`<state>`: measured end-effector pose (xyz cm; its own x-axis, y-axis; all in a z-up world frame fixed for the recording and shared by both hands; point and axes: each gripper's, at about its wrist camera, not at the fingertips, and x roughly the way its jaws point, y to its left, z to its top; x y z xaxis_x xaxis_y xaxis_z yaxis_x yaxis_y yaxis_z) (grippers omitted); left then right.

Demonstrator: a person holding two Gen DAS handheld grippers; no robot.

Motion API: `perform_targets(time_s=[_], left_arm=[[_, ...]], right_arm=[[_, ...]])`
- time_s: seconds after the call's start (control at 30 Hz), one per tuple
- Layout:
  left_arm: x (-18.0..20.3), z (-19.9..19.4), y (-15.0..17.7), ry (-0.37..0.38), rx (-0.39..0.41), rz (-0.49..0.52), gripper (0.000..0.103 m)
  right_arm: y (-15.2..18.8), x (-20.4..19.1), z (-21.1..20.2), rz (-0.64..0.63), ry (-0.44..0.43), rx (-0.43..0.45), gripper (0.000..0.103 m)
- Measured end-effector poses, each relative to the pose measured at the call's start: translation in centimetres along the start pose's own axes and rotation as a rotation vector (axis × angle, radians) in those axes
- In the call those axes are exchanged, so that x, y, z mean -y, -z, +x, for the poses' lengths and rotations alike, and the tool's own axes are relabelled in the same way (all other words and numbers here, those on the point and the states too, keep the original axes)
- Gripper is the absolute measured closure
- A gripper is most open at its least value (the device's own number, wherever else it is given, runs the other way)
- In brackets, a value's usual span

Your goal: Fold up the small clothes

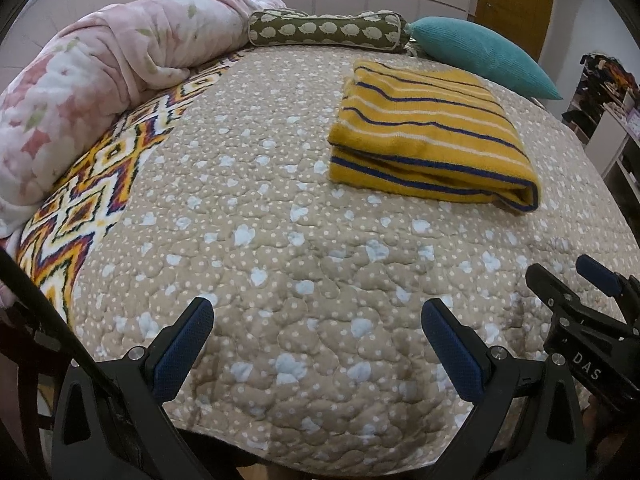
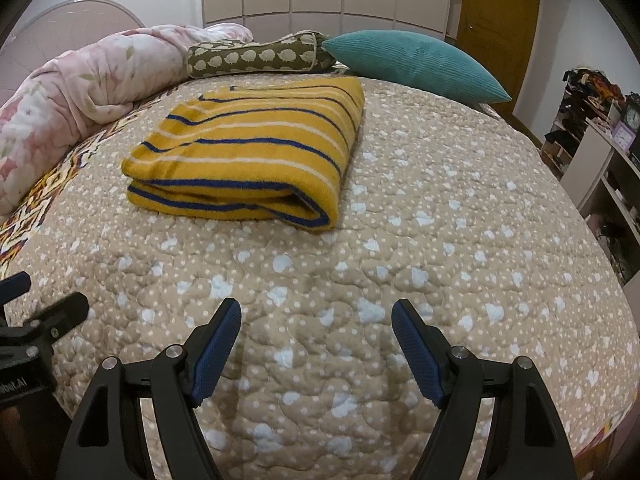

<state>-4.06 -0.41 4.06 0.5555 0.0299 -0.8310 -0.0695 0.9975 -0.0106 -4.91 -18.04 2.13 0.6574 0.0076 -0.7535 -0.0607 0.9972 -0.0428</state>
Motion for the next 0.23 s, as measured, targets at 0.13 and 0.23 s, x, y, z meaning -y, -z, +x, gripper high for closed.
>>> perform_targets(time_s=[0.13, 0.23], left_arm=[[0.48, -0.04, -0.31, -0.001, 0.011, 0.032, 0.000], [0.60, 0.07, -0.73, -0.001, 0.012, 0.044, 0.000]], right_arm=[[-0.34, -0.36, 0.17, -0.009, -0.010, 0.002, 0.021], [-0.56, -0.58, 0.23, -0.016, -0.016, 0.001, 0.021]])
